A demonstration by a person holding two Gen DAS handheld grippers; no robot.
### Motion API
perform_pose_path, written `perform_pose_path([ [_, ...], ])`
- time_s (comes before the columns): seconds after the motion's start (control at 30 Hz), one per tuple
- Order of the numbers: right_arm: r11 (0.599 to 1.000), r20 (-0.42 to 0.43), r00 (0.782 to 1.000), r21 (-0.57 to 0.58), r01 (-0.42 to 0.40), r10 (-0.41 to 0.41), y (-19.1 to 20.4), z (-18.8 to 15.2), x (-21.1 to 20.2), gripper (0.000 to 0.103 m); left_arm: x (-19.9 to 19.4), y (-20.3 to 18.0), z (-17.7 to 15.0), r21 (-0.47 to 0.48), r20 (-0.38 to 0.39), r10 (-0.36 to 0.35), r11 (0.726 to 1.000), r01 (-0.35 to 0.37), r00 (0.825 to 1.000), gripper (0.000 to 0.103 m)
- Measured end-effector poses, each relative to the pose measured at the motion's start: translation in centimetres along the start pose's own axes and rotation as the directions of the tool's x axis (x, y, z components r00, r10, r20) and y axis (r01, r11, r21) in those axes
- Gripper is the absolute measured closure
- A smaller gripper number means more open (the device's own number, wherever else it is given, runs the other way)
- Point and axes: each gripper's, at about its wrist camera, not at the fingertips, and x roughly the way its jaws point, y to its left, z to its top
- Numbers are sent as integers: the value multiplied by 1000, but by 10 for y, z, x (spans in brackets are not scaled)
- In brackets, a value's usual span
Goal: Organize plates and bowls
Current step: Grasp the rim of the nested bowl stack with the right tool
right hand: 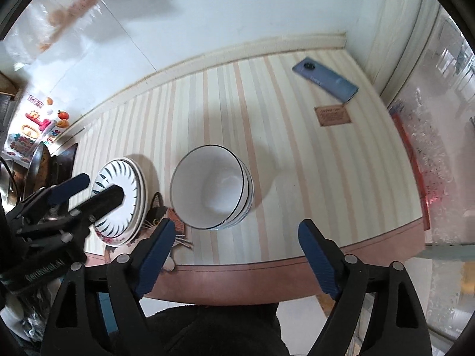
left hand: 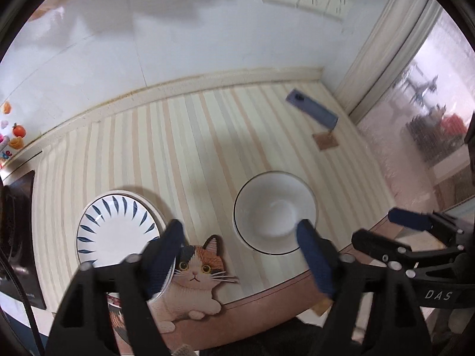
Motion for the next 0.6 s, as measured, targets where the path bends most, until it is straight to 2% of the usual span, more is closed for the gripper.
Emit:
perform_pose_path([
  [0.17,1000,61,998,-12,17,-17,7,-11,-36,12,-32,-1,-4,-7,65,-24,1000,25,998,19],
  [0.23,1000,90,996,-14,16,-15,8,-16,-52,11,-41,-2,-5,1,75,-43,999,43,996,6],
  [0.4,1000,118,993,-12,-16,17,10,-24,-76,11,-56,-5,-7,4,109,-69,998,69,992,6],
  [0.6,1000,117,993,13,-19,18,1,-20,-73,11,-53,-4,-3,-10,102,-77,997,79,992,6],
])
